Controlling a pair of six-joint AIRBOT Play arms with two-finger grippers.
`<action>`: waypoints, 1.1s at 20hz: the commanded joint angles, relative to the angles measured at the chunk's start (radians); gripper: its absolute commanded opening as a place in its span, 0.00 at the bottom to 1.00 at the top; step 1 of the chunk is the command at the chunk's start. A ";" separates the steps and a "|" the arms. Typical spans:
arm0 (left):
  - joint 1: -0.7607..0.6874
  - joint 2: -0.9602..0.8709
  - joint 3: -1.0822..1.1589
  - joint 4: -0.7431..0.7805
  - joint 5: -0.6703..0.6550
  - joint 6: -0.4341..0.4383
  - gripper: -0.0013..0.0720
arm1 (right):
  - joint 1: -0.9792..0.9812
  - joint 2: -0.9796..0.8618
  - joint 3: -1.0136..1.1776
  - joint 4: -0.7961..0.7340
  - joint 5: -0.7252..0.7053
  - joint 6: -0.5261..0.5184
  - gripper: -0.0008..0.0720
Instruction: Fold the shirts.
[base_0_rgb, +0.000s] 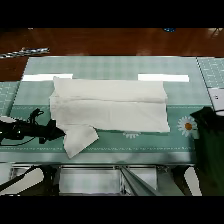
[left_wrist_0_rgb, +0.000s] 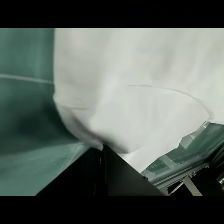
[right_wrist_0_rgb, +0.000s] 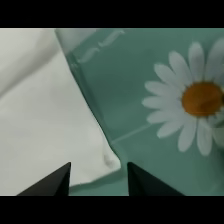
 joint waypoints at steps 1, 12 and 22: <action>-0.011 -0.005 0.007 0.002 0.001 0.000 0.05 | -0.058 -0.049 -0.159 0.070 0.046 -0.056 0.58; -0.011 -0.005 0.008 0.002 -0.013 0.001 0.05 | 0.124 -0.401 -0.164 0.196 -0.145 -0.146 0.58; 0.000 0.006 0.190 -0.001 -0.102 0.009 0.05 | 0.296 -0.515 0.077 0.274 -0.100 -0.241 0.04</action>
